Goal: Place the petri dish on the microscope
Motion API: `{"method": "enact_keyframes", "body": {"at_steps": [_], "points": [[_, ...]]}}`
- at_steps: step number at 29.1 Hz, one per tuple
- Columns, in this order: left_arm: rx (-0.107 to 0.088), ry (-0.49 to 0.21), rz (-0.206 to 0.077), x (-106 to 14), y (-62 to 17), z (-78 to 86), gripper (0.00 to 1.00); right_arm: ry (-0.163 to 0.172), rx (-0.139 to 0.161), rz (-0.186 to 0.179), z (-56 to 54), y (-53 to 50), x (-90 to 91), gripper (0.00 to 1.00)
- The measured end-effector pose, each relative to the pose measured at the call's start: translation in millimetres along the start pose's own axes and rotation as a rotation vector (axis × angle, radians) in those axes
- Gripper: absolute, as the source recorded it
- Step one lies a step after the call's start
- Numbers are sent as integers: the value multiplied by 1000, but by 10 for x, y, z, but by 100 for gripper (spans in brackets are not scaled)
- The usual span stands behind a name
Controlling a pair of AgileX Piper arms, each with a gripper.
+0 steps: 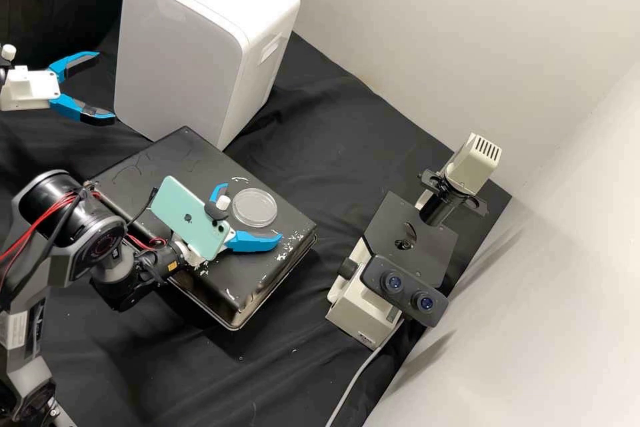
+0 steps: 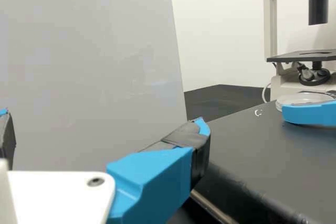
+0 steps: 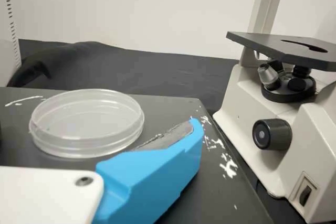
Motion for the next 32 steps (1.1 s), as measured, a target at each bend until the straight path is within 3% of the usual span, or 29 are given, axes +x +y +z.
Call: {"method": "enact_keyframes", "body": {"at_steps": [16, 17, 32], "points": [[0, 0, 0, 0, 0, 0, 100, 4, 8, 5, -29, -84, 205, 100], [0, 0, 0, 0, 0, 0, 100, 4, 7, 5, -29, -84, 205, 0], [0, 0, 0, 0, 0, 0, 100, 0, 6, -1, -20, -103, 207, 0]]}}
